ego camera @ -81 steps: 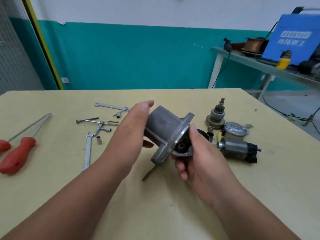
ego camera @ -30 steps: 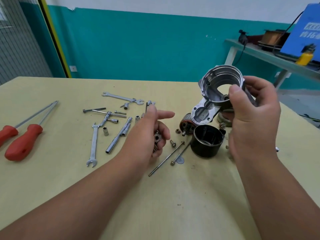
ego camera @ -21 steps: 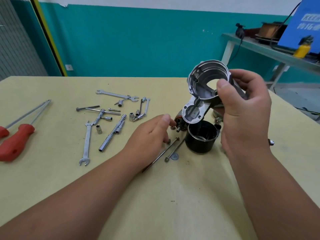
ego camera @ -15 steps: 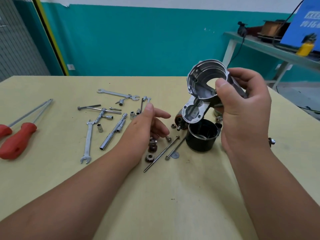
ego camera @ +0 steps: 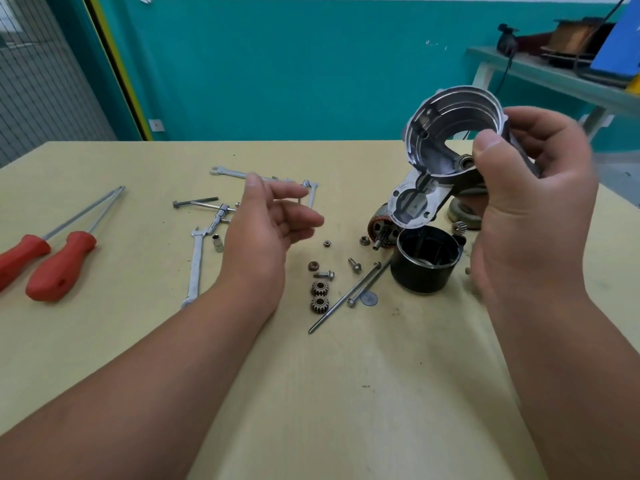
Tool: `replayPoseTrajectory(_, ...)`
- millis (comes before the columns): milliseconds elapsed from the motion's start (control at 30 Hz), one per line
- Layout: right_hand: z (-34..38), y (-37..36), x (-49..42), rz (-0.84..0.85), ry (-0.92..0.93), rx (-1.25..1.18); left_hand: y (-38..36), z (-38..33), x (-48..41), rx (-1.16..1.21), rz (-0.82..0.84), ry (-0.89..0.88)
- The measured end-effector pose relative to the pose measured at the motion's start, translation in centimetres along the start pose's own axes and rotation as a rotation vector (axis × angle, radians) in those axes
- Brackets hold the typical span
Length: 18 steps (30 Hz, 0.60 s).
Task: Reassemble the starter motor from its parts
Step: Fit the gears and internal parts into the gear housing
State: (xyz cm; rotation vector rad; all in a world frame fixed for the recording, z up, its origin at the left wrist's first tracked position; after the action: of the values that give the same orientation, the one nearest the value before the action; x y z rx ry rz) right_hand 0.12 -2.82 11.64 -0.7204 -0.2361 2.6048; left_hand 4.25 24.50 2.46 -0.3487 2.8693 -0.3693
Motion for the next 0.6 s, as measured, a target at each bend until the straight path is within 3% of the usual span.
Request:
replayPoseTrajectory(167,-0.6,-0.1,0.0,0.024,-0.099,-0.081,0.2,-3.1,0.6,-0.161,0.016,-0.162)
replayPoseTrajectory(400,-4.6,-3.5,2.7,0.152,-0.482,-0.319,-4.0,-2.7,3.2,-0.624,0.553,-0.304)
replayPoseTrajectory(500,-5.3,-5.3,4.9,0.234,-0.577,-0.366,-5.3,-3.4,4.0,-0.472,0.626,-0.322)
replayPoseTrajectory(600,-5.1,-7.1,6.7,0.401,-0.576,-0.321,-5.0,-4.6,3.7,-0.239,0.539,-0.366)
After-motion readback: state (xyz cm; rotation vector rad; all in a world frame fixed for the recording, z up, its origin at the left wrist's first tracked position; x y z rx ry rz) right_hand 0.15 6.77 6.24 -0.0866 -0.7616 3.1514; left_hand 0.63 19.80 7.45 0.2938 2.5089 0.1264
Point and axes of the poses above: each hand's wrist, its own x-axis away from the middle knuckle, its own y-axis out of the back of the hand, z = x × y, the point moved 8 cm from there along -x, towards the middle knuckle, and after that the axes turned 4 degrees about -y, right-handed, at the moved point
